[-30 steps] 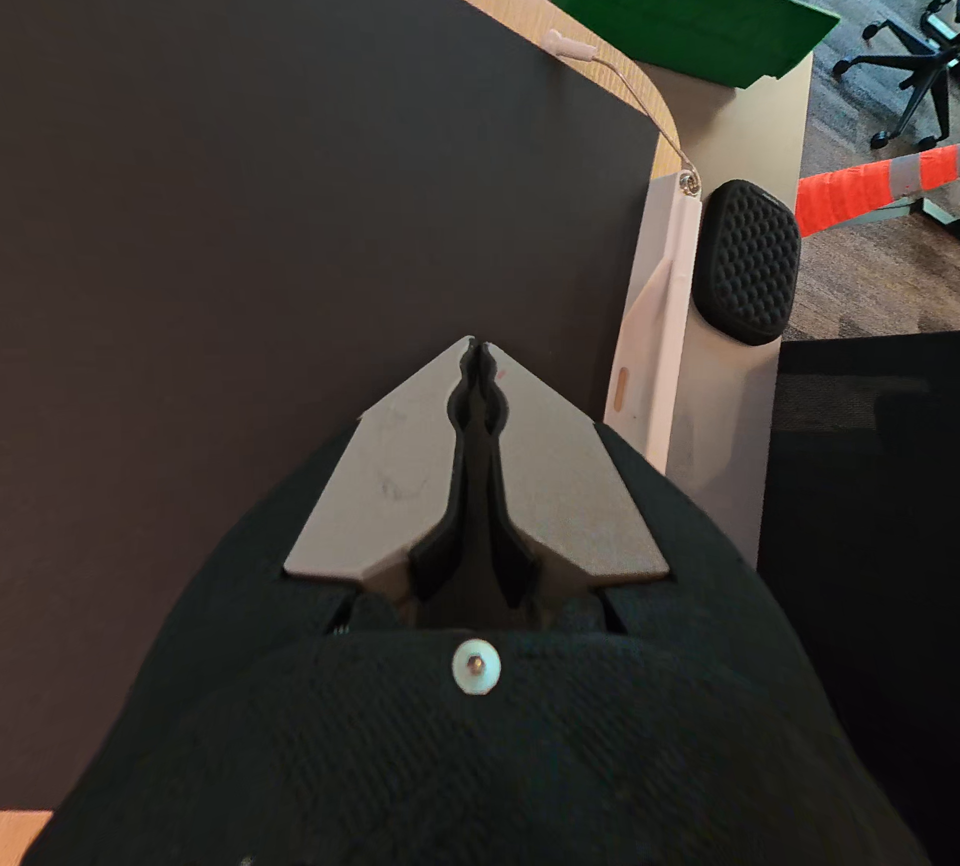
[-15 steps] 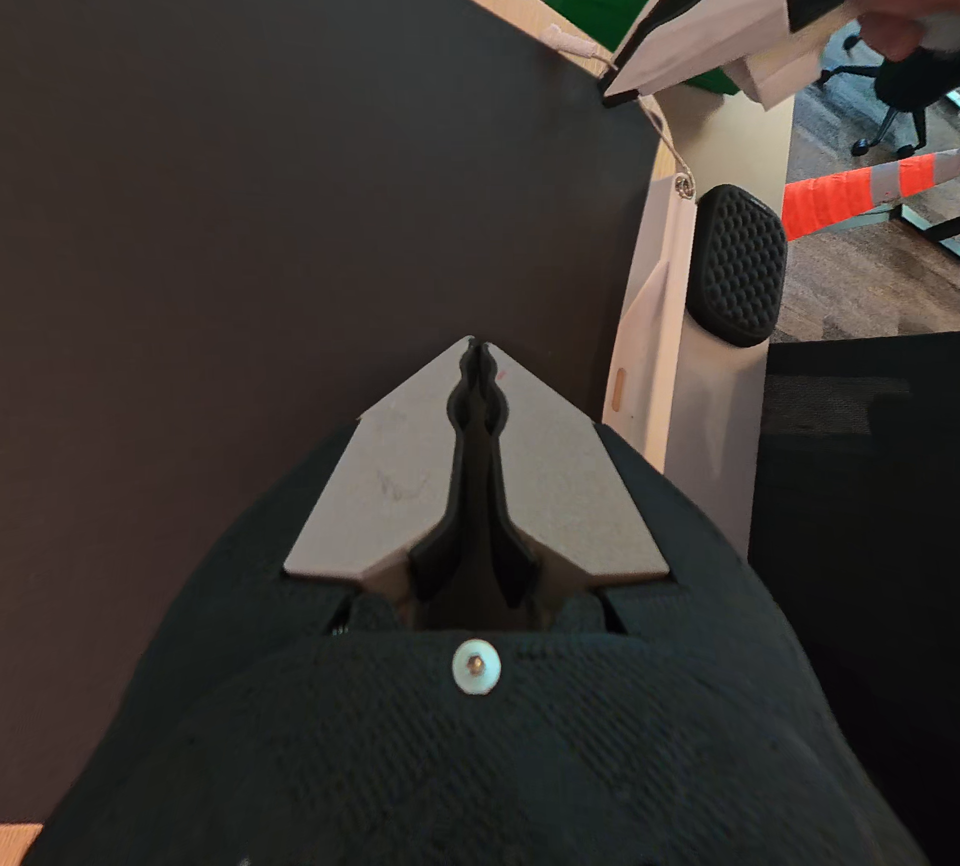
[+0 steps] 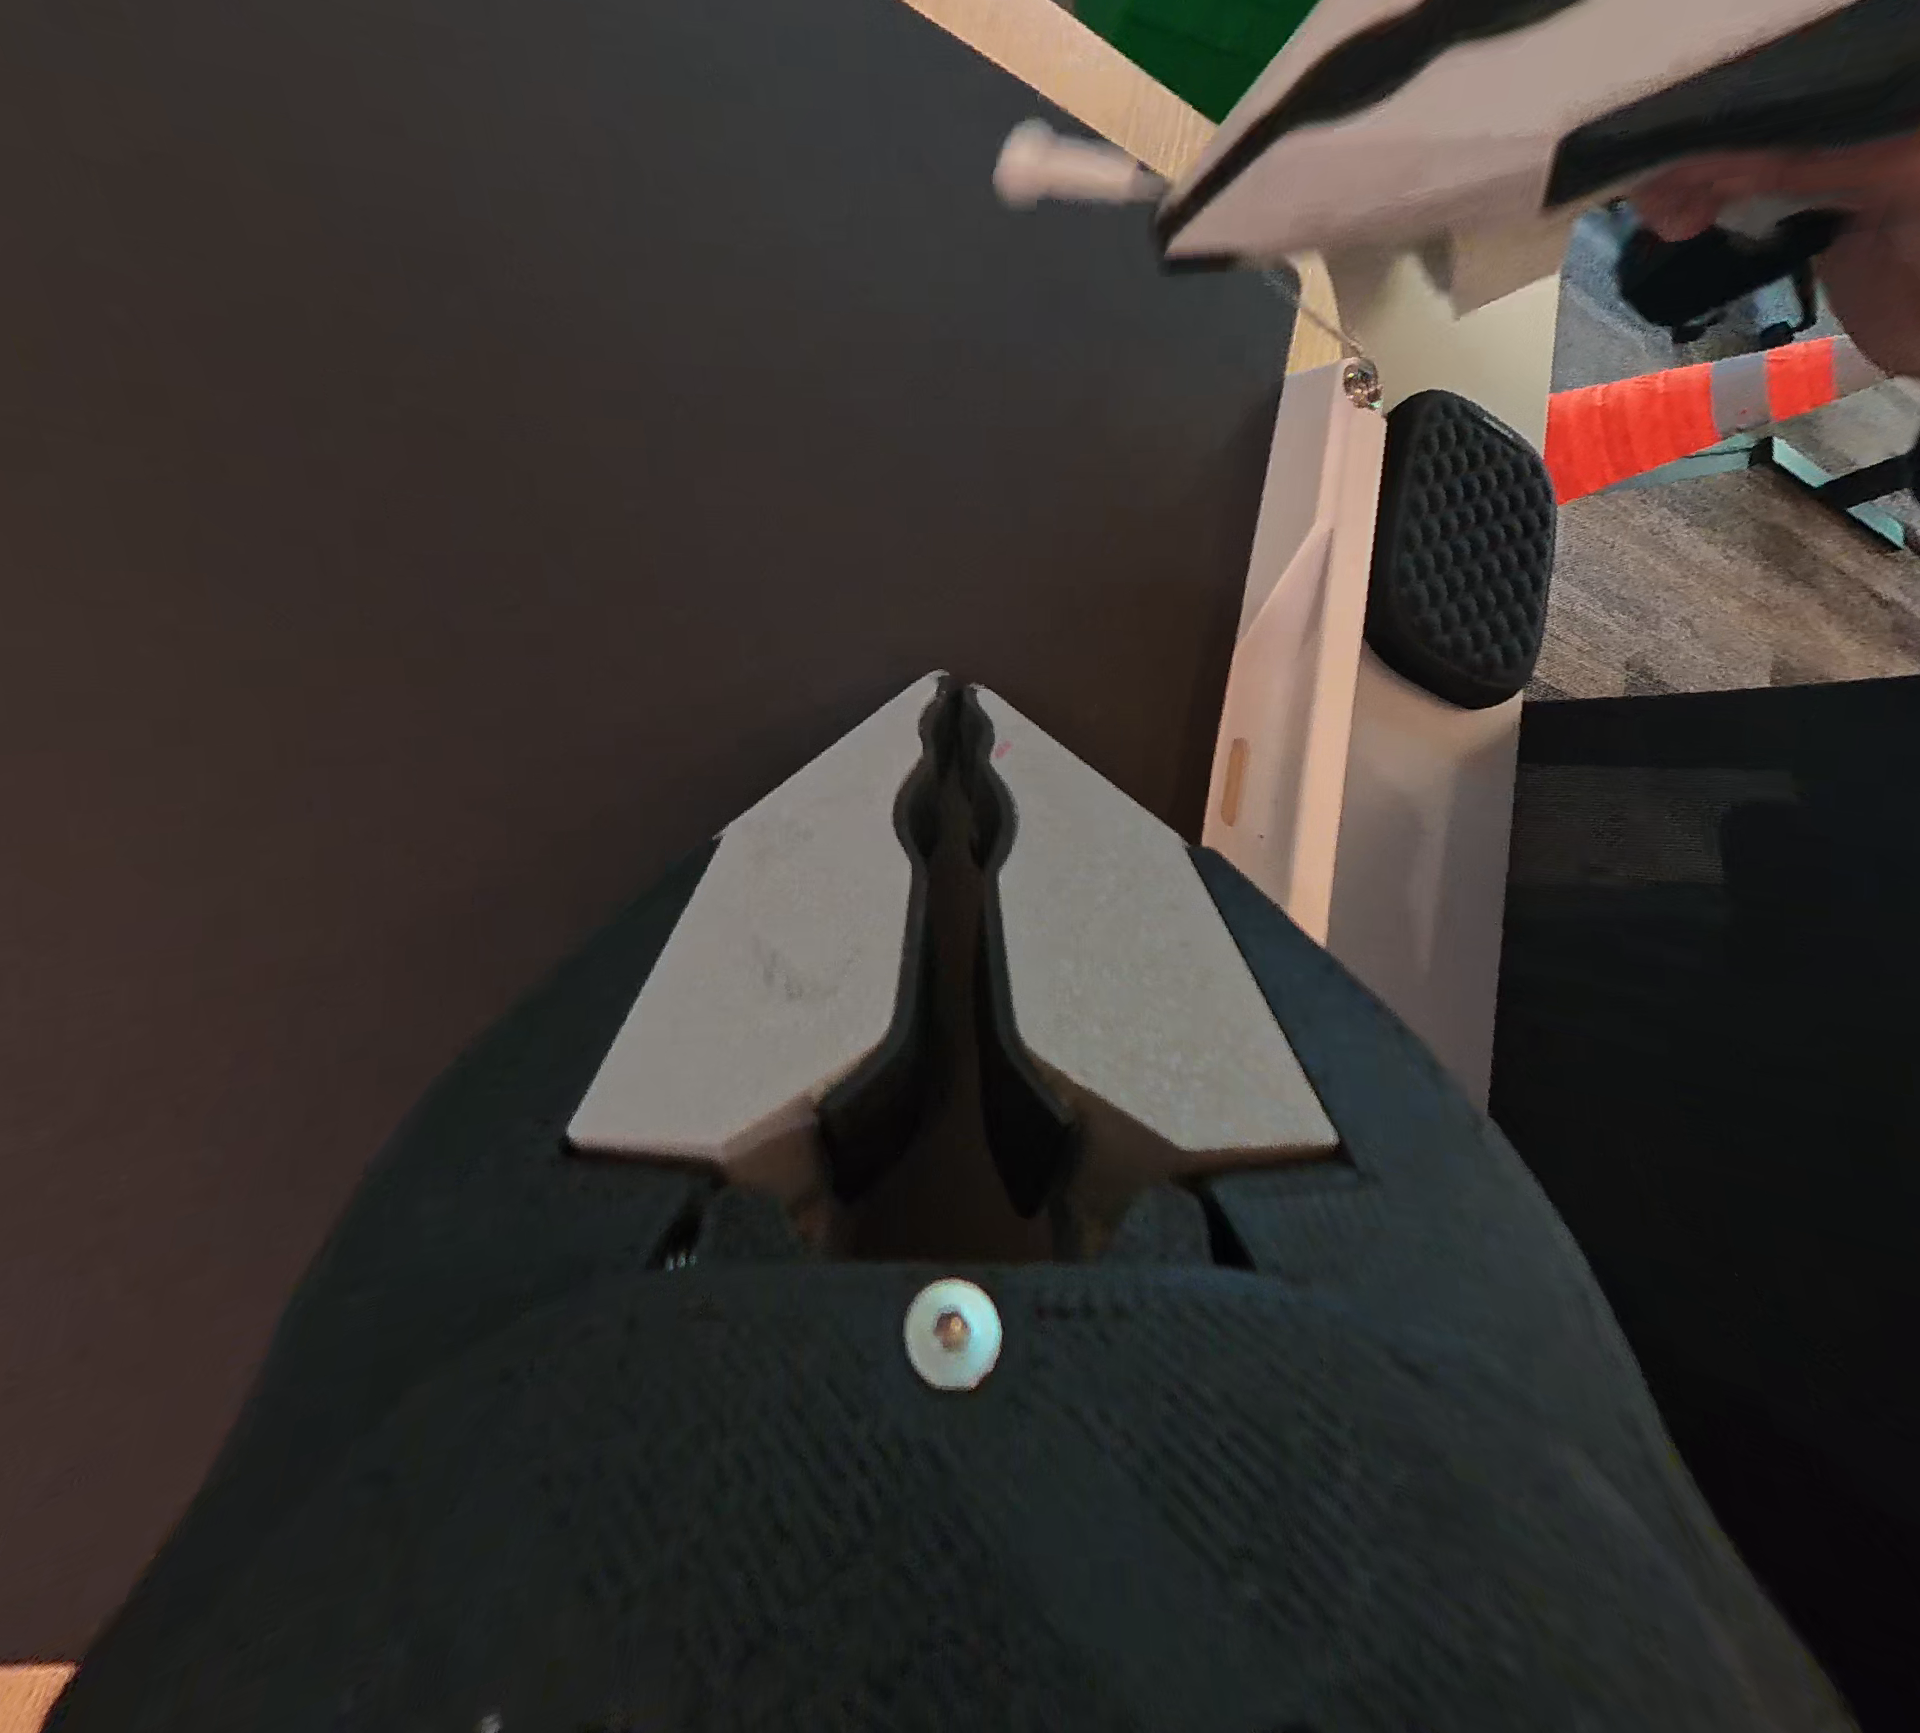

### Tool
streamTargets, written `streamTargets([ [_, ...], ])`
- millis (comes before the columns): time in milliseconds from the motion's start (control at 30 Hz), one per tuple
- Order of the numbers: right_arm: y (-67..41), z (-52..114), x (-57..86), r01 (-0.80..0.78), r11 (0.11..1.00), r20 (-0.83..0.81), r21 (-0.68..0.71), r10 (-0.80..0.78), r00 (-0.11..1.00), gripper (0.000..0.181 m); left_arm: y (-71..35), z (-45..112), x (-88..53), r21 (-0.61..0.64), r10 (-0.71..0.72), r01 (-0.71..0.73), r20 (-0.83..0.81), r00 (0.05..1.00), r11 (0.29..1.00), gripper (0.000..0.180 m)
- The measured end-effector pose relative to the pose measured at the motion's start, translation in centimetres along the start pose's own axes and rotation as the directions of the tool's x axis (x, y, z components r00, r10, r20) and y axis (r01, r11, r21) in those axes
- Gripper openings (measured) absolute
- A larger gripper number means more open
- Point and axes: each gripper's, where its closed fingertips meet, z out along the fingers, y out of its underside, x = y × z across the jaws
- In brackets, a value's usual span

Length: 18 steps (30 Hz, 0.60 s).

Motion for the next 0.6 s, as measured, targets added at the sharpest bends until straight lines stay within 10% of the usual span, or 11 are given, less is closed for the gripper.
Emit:
streamTargets([
  [200, -0.2, 2.4, -1.6, 0.182, 0.951, 0.012, -0.251, -0.185, 0.983, 0.002, 0.0, 0.0, 0.0, -0.006, -0.003, 0.003, 0.001, 1.000, 1.000, 0.000],
  [333, -4.5, 0.9, -3.5, 0.295, 0.949, -0.003, -0.111, -0.298, 0.955, 0.012, 0.0, 0.0, 0.0, 0.010, -0.011, 0.011, 0.004, 1.000, 1.000, 0.000],
  [600, -4.6, 4.6, -5.9, 0.378, 0.885, 0.162, -0.271, -0.345, 0.925, 0.000, 0.0, -0.1, 0.0, 0.014, -0.028, 0.028, 0.024, 0.999, 1.000, 0.000],
])
